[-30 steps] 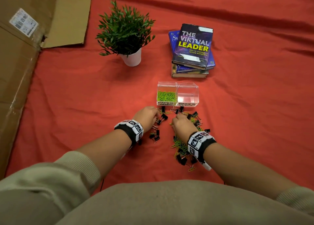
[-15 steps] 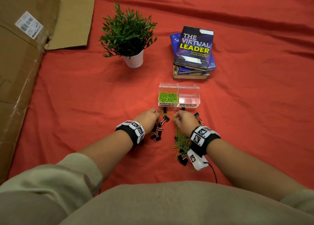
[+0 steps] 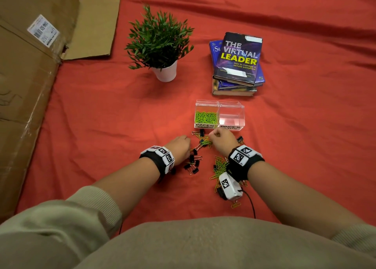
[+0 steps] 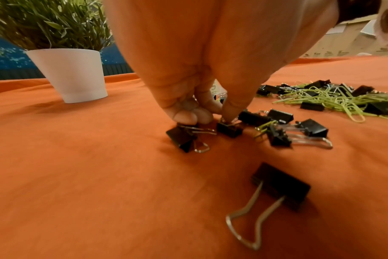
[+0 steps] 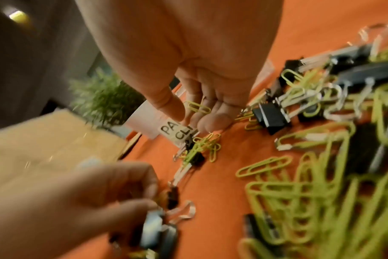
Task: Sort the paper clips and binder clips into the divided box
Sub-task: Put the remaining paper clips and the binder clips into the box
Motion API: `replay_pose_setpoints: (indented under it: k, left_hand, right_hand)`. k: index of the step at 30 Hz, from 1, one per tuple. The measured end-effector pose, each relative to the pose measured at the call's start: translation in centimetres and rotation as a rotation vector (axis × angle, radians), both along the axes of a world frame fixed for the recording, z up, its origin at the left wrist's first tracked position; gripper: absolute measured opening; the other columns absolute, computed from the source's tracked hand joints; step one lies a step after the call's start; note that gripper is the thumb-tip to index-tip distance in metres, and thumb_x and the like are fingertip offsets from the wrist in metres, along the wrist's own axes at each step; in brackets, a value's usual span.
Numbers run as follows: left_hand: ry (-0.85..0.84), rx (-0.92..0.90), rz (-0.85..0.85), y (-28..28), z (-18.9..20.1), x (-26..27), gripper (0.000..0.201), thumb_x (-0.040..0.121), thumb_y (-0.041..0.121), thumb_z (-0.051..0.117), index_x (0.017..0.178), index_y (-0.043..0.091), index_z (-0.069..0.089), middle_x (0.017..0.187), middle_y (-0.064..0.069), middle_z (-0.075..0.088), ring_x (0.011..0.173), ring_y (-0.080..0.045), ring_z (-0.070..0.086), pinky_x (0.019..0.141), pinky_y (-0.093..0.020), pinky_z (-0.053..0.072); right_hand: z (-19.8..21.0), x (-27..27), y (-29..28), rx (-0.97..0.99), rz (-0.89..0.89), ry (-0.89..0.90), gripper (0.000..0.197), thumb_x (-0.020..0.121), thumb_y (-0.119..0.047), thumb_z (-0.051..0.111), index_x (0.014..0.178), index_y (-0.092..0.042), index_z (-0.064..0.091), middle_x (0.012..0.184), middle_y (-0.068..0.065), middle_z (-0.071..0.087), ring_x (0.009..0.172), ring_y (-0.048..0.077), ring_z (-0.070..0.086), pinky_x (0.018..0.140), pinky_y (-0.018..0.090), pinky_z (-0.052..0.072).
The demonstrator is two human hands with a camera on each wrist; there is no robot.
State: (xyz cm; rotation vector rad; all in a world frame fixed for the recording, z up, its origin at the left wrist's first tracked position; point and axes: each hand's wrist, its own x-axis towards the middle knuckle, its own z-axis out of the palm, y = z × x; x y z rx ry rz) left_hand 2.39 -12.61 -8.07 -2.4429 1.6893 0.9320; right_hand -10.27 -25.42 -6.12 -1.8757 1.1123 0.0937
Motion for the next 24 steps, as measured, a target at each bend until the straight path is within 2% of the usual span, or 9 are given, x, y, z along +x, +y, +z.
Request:
replay_pose_setpoints:
  k: [3,5,8,10,12,15,18,21,24]
  left_hand:
    - [0.044,-0.022,0.040,0.1,0.3,0.2,0.019,0.089,0.011,0.049,0.105,0.003,0.052,0.112,-0.016,0.056,0.104,-0.033,0.055,0.086,-0.036,0.040]
    - [0.135,-0.071,0.132,0.2,0.6,0.2,0.018,0.085,0.006,0.049,0.102,0.007,0.053,0.106,-0.013,0.061,0.099,-0.031,0.058,0.081,-0.033,0.042]
    - [0.239,-0.151,0.273,0.0,1.2,0.2,0.025,0.085,0.004,0.048,0.108,0.011,0.055,0.090,-0.008,0.064,0.082,-0.025,0.058,0.076,-0.031,0.045]
    - [0.274,-0.193,0.333,-0.5,1.4,0.1,0.027,0.087,0.006,0.046,0.110,0.013,0.060,0.091,-0.004,0.061,0.080,-0.020,0.055,0.075,-0.026,0.042]
    - [0.307,-0.224,0.377,-1.1,1.7,-0.2,0.023,0.088,0.006,0.045,0.100,0.011,0.064,0.094,-0.005,0.059,0.082,-0.019,0.054,0.077,-0.026,0.040]
    - [0.390,-0.222,0.496,-1.9,2.0,-1.2,0.022,0.092,0.007,0.040,0.090,0.009,0.062,0.074,0.001,0.054,0.067,-0.017,0.050,0.069,-0.031,0.041]
    - [0.435,-0.217,0.576,-2.8,1.9,-2.0,0.019,0.095,0.013,0.038,0.087,0.012,0.054,0.066,0.003,0.051,0.070,-0.022,0.051,0.064,-0.030,0.038]
    - [0.410,-0.222,0.557,-3.8,2.0,-2.9,0.014,0.094,0.014,0.041,0.085,0.011,0.050,0.072,-0.003,0.053,0.070,-0.022,0.049,0.061,-0.030,0.036]
    - [0.256,-0.185,0.431,-4.0,1.3,-3.1,0.010,0.092,0.013,0.046,0.094,0.007,0.053,0.091,-0.012,0.059,0.084,-0.029,0.055,0.073,-0.035,0.041]
  right_hand:
    - [-0.4,-0.5,0.4,-0.175,0.234,0.038,0.025,0.088,-0.009,0.050,0.111,-0.010,0.058,0.091,0.002,0.056,0.075,0.015,0.053,0.076,0.033,0.050]
    - [-1.0,-0.9,0.7,-0.277,0.384,0.064,0.035,0.087,-0.010,0.052,0.122,-0.009,0.054,0.109,0.006,0.052,0.099,0.020,0.052,0.093,0.035,0.046]
    - [-1.8,-1.5,1.0,-0.376,0.468,0.104,0.035,0.088,-0.014,0.058,0.121,-0.006,0.054,0.119,0.011,0.048,0.114,0.027,0.047,0.098,0.036,0.044]
    - [-2.0,-1.8,1.2,-0.406,0.484,0.097,0.027,0.088,-0.014,0.059,0.113,-0.003,0.056,0.115,0.011,0.049,0.109,0.028,0.050,0.095,0.037,0.045]
    - [-2.0,-2.1,1.5,-0.405,0.491,0.080,0.021,0.089,-0.012,0.057,0.107,-0.001,0.057,0.112,0.011,0.050,0.102,0.028,0.053,0.091,0.037,0.047]
    - [-1.6,-2.4,1.8,-0.366,0.485,0.064,0.018,0.088,-0.008,0.052,0.101,0.002,0.058,0.106,0.013,0.051,0.093,0.028,0.054,0.083,0.034,0.046]
    - [-0.9,-2.8,1.5,-0.293,0.398,0.051,0.015,0.087,-0.009,0.052,0.095,0.001,0.060,0.096,0.011,0.055,0.082,0.024,0.053,0.074,0.032,0.044]
    - [-0.2,-3.1,0.4,-0.110,0.218,0.052,0.013,0.085,-0.014,0.060,0.093,-0.006,0.067,0.077,0.004,0.061,0.066,0.017,0.055,0.059,0.026,0.042]
    - [1.2,-2.6,-1.2,0.089,0.053,-0.021,0.007,0.085,-0.013,0.064,0.088,-0.008,0.067,0.069,0.004,0.065,0.055,0.013,0.057,0.045,0.020,0.043]
